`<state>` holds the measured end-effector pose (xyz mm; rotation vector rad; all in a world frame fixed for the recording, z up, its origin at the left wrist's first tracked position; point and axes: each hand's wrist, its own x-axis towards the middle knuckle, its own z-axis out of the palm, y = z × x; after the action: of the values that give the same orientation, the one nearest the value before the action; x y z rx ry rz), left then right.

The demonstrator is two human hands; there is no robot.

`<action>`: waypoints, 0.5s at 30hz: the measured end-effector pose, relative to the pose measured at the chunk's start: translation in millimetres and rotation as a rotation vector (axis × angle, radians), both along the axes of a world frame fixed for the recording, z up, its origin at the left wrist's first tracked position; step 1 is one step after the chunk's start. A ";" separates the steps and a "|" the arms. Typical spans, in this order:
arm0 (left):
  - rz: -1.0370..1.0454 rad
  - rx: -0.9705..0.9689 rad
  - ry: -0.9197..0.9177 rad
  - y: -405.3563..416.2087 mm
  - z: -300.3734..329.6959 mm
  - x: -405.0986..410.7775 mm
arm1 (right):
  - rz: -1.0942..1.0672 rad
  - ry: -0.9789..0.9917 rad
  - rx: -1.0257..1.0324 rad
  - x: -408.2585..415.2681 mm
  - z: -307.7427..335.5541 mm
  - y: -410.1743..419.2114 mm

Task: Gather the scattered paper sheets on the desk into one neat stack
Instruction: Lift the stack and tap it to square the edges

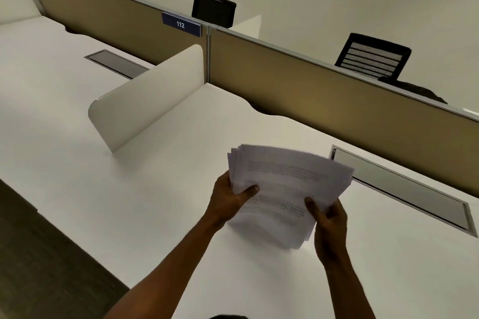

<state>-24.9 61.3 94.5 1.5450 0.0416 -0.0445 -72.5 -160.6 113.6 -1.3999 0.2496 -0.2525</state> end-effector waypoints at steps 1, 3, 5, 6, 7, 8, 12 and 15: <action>0.016 0.000 -0.002 -2.2 -4.6 -3.0 | -0.007 0.033 -0.011 -4.0 -7.9 1.7; 0.014 0.022 -0.010 -7.6 -11.3 -9.7 | -0.040 0.106 -0.022 -10.2 -22.7 6.1; 0.002 0.056 -0.016 -13.5 -16.4 -14.7 | -0.079 0.146 -0.018 -12.7 -31.4 10.9; 0.007 0.074 -0.017 -16.0 -18.5 -16.0 | -0.091 0.153 -0.016 -12.8 -33.1 13.0; 0.020 0.087 -0.015 -18.1 -19.7 -16.4 | -0.098 0.155 -0.021 -12.1 -33.5 14.3; 0.038 0.093 -0.011 -19.6 -20.2 -16.1 | -0.102 0.157 -0.030 -11.0 -33.1 14.7; 0.048 0.103 -0.017 -20.4 -14.2 -12.0 | -0.096 0.141 -0.074 -8.9 -27.6 7.8; 0.030 0.064 -0.045 -16.3 -7.4 -11.0 | -0.088 0.087 -0.078 -8.9 -24.4 -0.3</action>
<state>-35.9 45.0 87.2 1.6085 0.0310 0.0150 -81.3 -161.0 89.2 -1.4809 0.3773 -0.2766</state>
